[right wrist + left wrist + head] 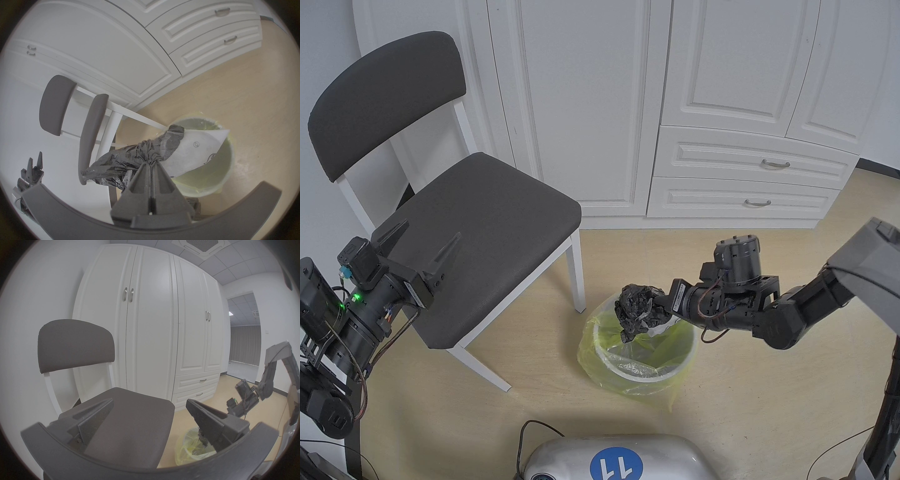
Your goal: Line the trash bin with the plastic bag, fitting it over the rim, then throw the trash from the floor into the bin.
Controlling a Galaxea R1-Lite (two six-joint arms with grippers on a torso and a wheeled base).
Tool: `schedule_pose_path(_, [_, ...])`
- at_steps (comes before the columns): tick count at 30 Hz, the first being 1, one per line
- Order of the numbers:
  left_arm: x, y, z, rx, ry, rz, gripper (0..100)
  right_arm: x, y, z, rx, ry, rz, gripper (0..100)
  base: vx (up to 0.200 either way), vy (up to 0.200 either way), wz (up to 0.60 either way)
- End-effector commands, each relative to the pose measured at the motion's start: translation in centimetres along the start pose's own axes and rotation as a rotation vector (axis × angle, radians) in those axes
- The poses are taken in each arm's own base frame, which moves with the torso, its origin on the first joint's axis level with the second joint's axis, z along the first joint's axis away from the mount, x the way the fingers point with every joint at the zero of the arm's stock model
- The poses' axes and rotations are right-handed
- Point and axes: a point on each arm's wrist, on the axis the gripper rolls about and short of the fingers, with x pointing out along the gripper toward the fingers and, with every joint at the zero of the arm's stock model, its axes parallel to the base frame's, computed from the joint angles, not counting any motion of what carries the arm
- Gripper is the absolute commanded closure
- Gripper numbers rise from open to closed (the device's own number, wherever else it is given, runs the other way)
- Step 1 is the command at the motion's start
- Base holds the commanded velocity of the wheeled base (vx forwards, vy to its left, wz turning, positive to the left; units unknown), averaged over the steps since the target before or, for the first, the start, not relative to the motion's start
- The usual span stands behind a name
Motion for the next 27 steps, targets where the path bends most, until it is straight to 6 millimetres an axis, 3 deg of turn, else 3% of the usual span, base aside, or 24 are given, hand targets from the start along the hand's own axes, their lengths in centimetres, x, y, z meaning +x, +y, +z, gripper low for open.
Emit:
schedule_pose_path(1, [0.1,0.0,-0.3,0.001,0.006,-0.002,0,4.3,-3.4,-3.2,0.049,0.063,-0.045,100,0.0,0.0,0.0])
schedule_pose_path(9, [0.2,-0.1,-0.6,0.0,0.016,-0.004,0,5.8,-3.8,-4.1,0.051,0.09,-0.057,100,0.0,0.0,0.0])
schedule_pose_path(15, [0.2,-0.1,-0.6,0.0,0.016,-0.003,0,5.4,-2.2,-4.4,0.055,0.191,-0.107,100,0.0,0.0,0.0])
schedule_pose_path(19, [0.2,-0.1,-0.6,0.0,0.016,-0.003,0,6.3,-2.1,-4.4,0.077,0.257,-0.166,100,0.0,0.0,0.0])
schedule_pose_path(27, [0.3,-0.2,-0.6,-0.001,0.018,-0.007,0,8.4,-2.5,-3.7,0.14,0.225,-0.173,100,0.0,0.0,0.0])
